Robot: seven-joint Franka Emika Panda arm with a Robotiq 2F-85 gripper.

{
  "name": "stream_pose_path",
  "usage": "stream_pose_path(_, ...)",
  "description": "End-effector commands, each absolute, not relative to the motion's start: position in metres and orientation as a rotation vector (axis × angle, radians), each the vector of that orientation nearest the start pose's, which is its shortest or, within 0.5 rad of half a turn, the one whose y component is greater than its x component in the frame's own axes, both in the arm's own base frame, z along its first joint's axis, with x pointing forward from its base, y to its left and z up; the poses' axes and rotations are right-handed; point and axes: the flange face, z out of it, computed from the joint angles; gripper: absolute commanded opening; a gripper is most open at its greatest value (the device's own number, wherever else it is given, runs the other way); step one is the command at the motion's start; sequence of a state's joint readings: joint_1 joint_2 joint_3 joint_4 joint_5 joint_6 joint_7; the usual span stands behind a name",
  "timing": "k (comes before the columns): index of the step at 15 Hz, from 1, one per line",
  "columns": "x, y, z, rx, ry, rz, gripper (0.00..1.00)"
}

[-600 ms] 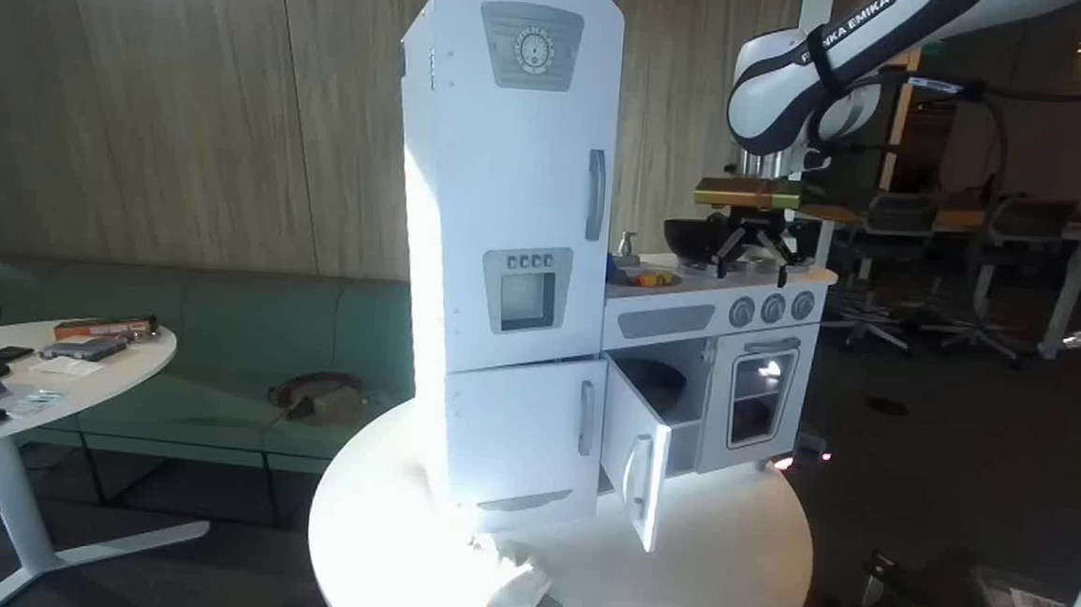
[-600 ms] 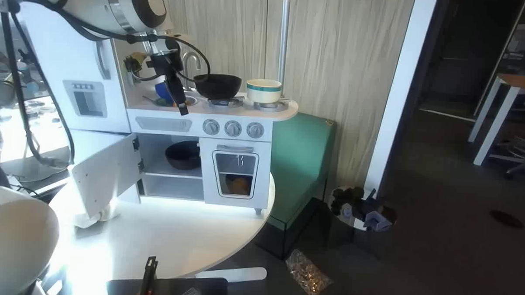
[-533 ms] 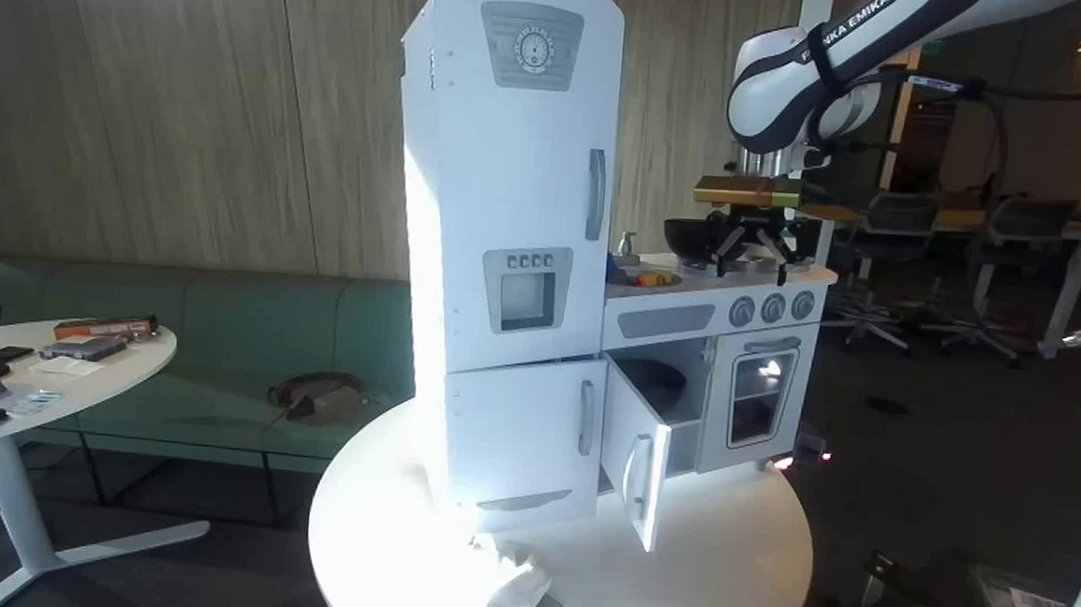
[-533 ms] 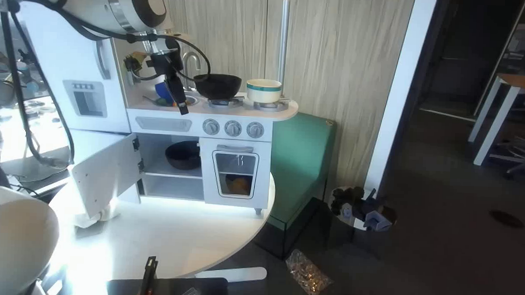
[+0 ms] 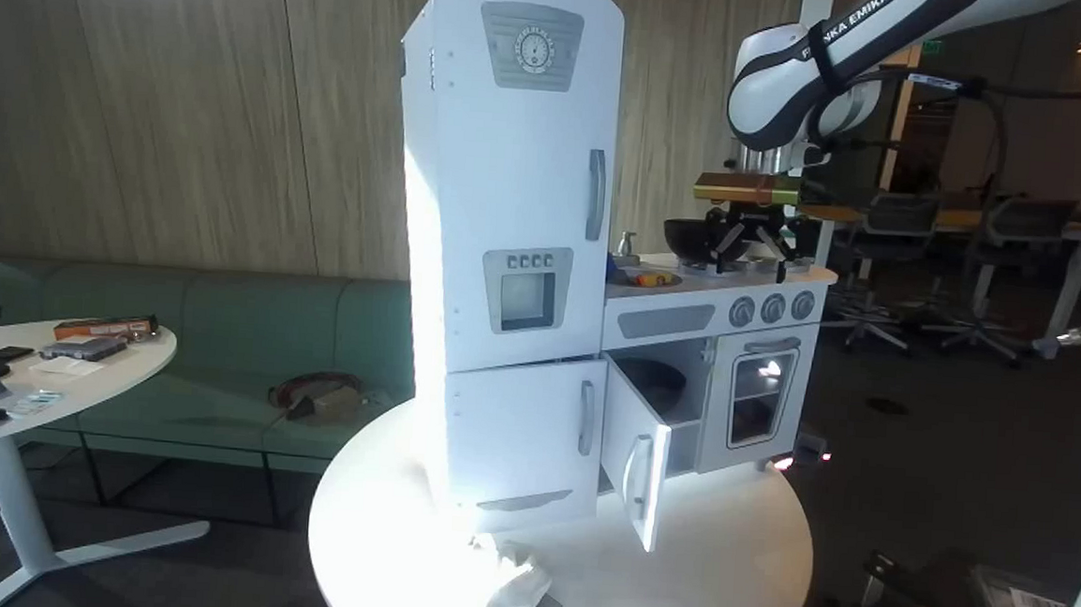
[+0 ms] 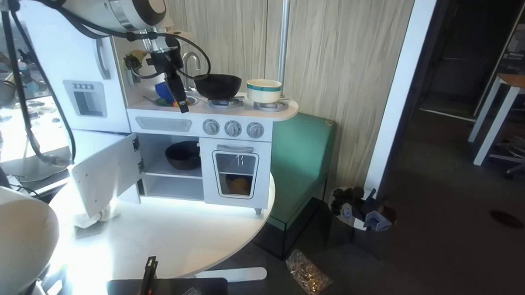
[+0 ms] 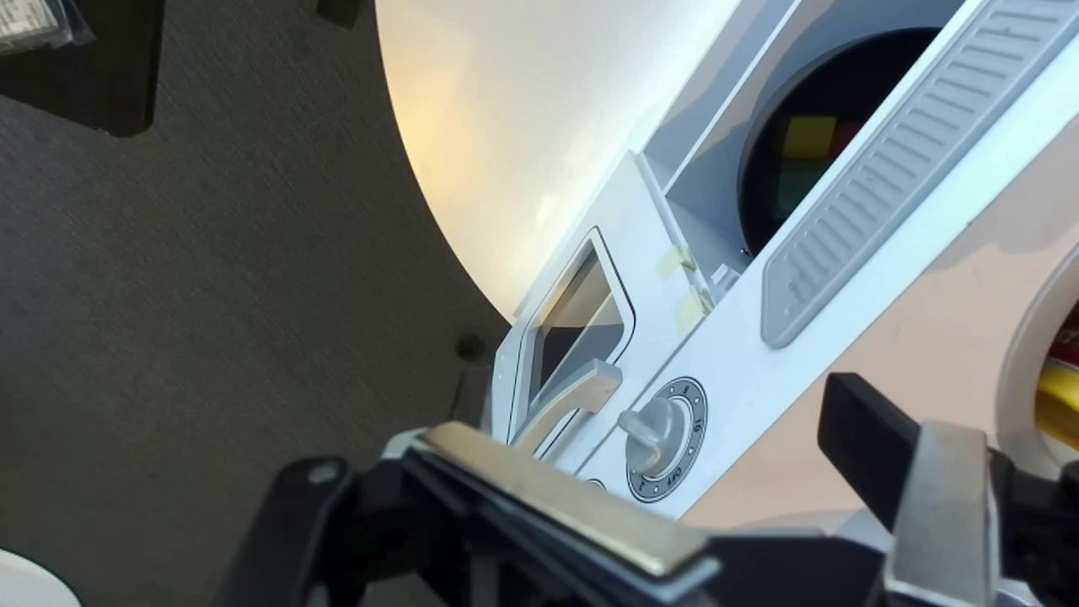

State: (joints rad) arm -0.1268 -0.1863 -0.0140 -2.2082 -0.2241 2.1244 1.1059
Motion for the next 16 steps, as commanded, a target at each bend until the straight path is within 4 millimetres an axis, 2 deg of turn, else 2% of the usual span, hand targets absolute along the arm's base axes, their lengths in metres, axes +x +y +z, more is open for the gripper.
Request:
stream_pose_path(1,0.497,-0.081,0.470,-2.740,1.752,-0.294,1.00)
stream_pose_path(7,0.497,-0.081,0.470,-2.740,1.752,-0.294,1.00)
stream_pose_path(8,0.503,-0.077,0.473,-2.719,1.675,-0.369,1.00)
stream_pose_path(10,0.519,-0.060,0.496,-2.751,1.527,-0.521,1.00)
stream_pose_path(13,0.524,-0.040,0.524,-2.765,1.339,-0.651,1.00)
stream_pose_path(16,0.528,-0.016,0.535,-2.865,1.243,-0.552,1.00)
